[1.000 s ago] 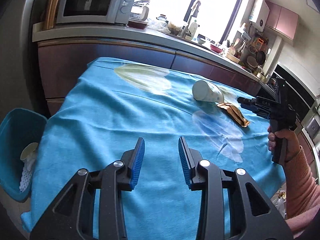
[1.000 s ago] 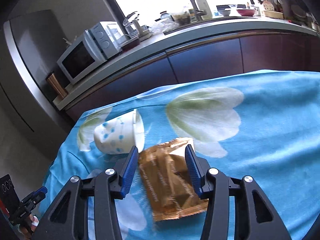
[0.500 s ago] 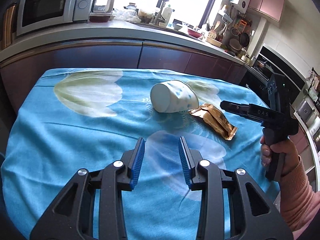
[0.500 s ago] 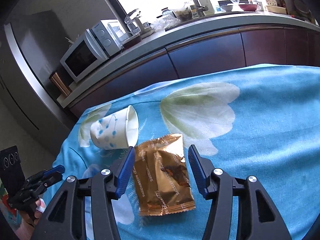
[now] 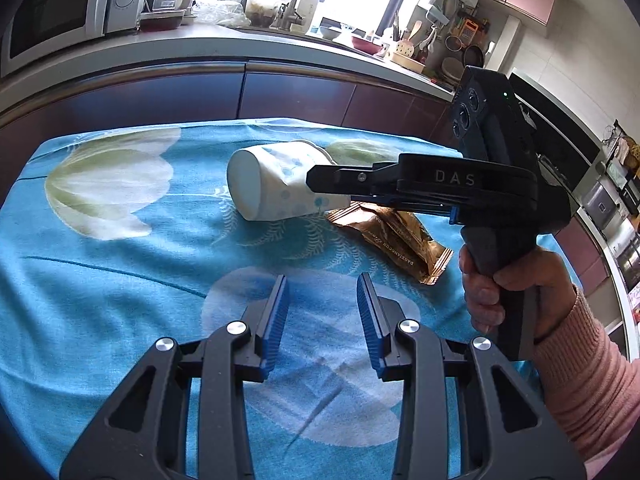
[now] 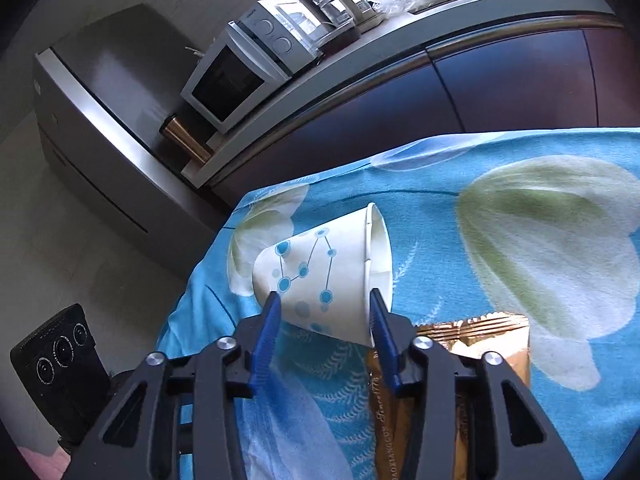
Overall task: Collect trash
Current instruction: 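Lower the right tool onto the white blue-dotted paper cup and close it, then close the left tool on the gold foil wrapper while the right tool holds the cup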
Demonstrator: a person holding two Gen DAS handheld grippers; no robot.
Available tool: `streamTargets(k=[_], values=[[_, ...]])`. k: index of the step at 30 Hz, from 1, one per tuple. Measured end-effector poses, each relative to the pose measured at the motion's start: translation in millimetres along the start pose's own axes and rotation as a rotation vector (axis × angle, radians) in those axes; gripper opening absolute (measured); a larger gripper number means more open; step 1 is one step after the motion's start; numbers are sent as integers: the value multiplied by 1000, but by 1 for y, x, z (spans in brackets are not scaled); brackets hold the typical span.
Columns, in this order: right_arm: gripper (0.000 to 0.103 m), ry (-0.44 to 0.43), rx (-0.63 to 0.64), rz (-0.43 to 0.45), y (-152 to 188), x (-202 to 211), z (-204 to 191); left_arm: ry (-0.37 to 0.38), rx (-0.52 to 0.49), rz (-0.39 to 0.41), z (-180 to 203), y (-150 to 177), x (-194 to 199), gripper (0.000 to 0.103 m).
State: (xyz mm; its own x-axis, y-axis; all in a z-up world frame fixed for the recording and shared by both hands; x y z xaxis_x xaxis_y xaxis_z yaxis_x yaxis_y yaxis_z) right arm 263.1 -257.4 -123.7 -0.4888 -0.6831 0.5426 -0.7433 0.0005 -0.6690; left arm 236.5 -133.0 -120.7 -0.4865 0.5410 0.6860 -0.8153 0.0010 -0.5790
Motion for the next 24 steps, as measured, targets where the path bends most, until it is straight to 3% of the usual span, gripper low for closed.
streamTargets(k=[1, 6, 11, 17, 21, 24], values=[[17, -6, 7, -3, 1, -1, -2, 1, 0, -4, 0, 0, -2, 34], [2, -18, 48, 47, -2, 14, -12, 12, -25, -24, 13, 2, -11, 34], [2, 83, 58, 152, -6, 63, -1, 31, -57, -45, 31, 7, -21, 35], [2, 310, 47, 196, 19, 122, 33, 50, -65, -81, 45, 11, -35, 35], [2, 347, 30, 144, 42, 127, 45, 67, -46, -107, 49, 12, -44, 35], [2, 306, 26, 133, 55, 127, 41, 76, -27, -127, 50, 14, -48, 36]])
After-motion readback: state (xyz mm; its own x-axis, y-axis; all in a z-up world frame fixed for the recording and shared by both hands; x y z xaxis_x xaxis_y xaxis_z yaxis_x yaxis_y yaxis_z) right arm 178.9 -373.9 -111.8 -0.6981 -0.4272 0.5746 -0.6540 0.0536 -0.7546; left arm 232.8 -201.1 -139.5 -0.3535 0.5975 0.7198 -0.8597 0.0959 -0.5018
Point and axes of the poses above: each gripper's, at about its wrist camera, not at the fingertips, and x roughly against the way its jaws point, z to its right, y to its underside, the point moved 6 cm from there along -x, roughly the way its jaws point, and after that the axes turned 14 degrees about x, right-handed, at the moved point
